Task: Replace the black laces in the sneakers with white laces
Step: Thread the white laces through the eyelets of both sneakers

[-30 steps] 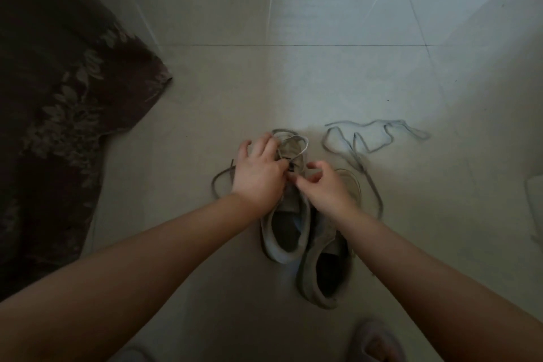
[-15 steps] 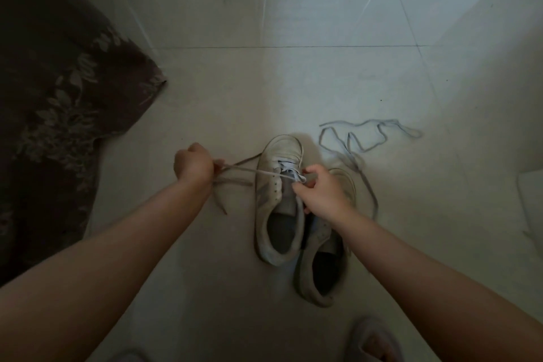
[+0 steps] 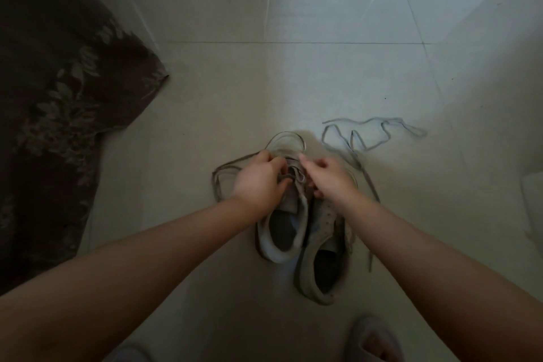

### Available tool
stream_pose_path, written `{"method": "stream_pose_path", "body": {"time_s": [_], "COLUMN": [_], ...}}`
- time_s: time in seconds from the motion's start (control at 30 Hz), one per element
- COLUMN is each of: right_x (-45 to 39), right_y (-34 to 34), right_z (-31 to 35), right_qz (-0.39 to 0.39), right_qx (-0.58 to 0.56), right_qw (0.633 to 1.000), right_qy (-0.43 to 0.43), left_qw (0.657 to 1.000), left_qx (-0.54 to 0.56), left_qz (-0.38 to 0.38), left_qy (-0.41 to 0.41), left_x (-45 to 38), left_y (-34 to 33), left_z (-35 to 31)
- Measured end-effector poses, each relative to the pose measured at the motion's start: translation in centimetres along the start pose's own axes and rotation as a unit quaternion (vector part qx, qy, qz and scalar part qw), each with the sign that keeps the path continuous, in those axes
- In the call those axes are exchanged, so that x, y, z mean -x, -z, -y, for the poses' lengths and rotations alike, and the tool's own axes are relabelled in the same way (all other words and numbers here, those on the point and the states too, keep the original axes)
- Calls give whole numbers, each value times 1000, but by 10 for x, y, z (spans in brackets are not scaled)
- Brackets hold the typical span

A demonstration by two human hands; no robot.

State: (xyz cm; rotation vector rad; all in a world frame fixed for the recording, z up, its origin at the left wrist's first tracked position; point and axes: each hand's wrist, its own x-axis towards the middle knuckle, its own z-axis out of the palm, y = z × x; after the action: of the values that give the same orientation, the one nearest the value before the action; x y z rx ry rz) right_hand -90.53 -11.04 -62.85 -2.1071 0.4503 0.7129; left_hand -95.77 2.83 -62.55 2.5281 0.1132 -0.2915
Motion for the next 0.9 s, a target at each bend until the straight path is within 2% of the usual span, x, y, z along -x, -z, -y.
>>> {"method": "stream_pose_path", "body": {"time_s": [0.07, 0.13, 0.2, 0.27, 0.33, 0.37, 0.43, 0.5, 0.53, 0.6, 0.73, 0.9], "right_x": [-10, -18, -22, -28, -31, -34, -29, -14, -4, 11, 3, -6], "right_y": [3, 6, 12, 18, 25, 25, 21, 7, -2, -17, -13, 1], "right_z": [9, 15, 23, 34, 45, 47, 45, 28, 16, -5, -25, -26], "right_qz": [27, 69, 64, -21, -82, -89, -78, -65, -56, -13, 69, 127], "right_qx": [68, 62, 31, -84, -250, -299, -249, -84, -9, 59, 51, 25], "right_qw": [997, 995, 997, 995, 964, 949, 964, 992, 995, 991, 989, 988], "right_qy": [18, 23, 35, 54, 45, 47, 53, 64, 76, 116, 118, 85], "left_qw": [1000, 1000, 1000, 999, 999, 999, 999, 999, 998, 999, 1000, 980], "left_qx": [-19, -20, -18, -28, -34, -34, -40, -46, -47, -41, -14, 178], "left_qz": [-15, -15, -15, -11, -12, -16, -21, -26, -27, -20, 4, 83], "left_qy": [2, 3, -4, -12, -18, -18, -7, 3, 8, 15, 5, 29], "left_x": [-1, 0, 1, 3, 5, 6, 8, 8, 7, 8, 17, 6], "left_y": [0, 2, 2, 4, 5, 5, 5, 4, 5, 6, 7, 15], "left_z": [-1, -1, 0, 1, 1, 1, -1, -2, -2, -3, -3, 16]}}
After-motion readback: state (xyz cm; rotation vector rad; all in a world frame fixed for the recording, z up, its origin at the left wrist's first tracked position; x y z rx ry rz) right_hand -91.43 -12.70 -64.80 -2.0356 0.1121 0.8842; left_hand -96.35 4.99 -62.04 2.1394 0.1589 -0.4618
